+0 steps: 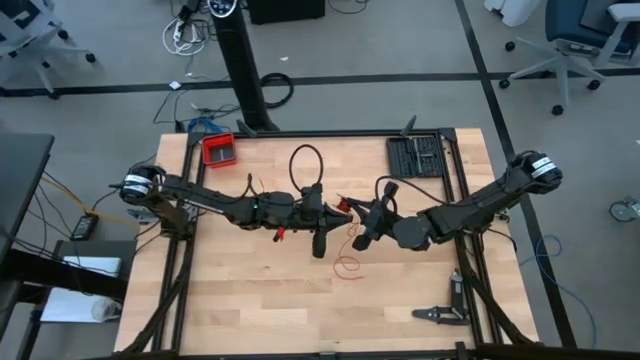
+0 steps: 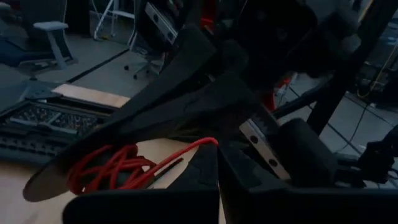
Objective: Coil cords
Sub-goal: Coil the red wire onto the spool
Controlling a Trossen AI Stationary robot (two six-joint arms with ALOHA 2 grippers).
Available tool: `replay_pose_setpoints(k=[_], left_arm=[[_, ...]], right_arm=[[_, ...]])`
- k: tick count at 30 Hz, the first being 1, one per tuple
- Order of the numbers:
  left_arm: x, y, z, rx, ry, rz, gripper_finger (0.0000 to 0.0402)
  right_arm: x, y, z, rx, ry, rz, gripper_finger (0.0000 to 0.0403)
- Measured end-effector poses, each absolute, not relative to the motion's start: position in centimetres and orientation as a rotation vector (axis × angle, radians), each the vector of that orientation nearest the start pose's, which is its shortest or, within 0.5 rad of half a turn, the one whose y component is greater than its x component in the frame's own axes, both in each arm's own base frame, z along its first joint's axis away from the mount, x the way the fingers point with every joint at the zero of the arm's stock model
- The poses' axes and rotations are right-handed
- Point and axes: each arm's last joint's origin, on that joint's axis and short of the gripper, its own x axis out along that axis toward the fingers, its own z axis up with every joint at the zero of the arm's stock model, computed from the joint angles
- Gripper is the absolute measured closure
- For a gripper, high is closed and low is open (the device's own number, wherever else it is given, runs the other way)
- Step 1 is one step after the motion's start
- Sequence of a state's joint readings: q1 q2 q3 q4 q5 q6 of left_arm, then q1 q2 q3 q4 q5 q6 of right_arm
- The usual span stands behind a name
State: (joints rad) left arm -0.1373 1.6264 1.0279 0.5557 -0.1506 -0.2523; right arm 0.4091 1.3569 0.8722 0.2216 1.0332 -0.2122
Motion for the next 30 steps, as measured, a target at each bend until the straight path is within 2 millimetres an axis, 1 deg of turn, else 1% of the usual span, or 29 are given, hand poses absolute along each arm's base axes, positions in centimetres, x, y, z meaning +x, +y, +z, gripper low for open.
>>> replay_pose_setpoints(k=[6, 13, 17, 27, 29, 30], left_arm=[[36.4, -4.8, 27.8, -0.242, 0.001, 0.046, 0.0396], [36.3, -5.1, 27.9, -0.240, -0.004, 0.058, 0.0332], [36.3, -5.2, 27.9, -0.236, -0.004, 0.054, 0.0313], [36.3, -5.4, 27.9, -0.224, -0.008, 0.050, 0.0312], [36.3, -5.6, 27.9, -0.188, -0.003, 0.060, 0.0330], [36.2, -5.6, 27.9, -0.177, -0.002, 0.067, 0.0349]], right_arm=[[27.6, 9.3, 28.9, -0.365, 0.194, -0.607, 0.0402], [27.7, 9.3, 29.7, -0.354, 0.140, -0.606, 0.0402], [27.7, 9.3, 29.8, -0.348, 0.125, -0.605, 0.0402], [27.5, 9.8, 30.8, -0.378, 0.071, -0.607, 0.0401], [27.4, 9.9, 30.9, -0.381, 0.064, -0.604, 0.0401], [27.4, 9.9, 30.9, -0.380, 0.060, -0.603, 0.0401]])
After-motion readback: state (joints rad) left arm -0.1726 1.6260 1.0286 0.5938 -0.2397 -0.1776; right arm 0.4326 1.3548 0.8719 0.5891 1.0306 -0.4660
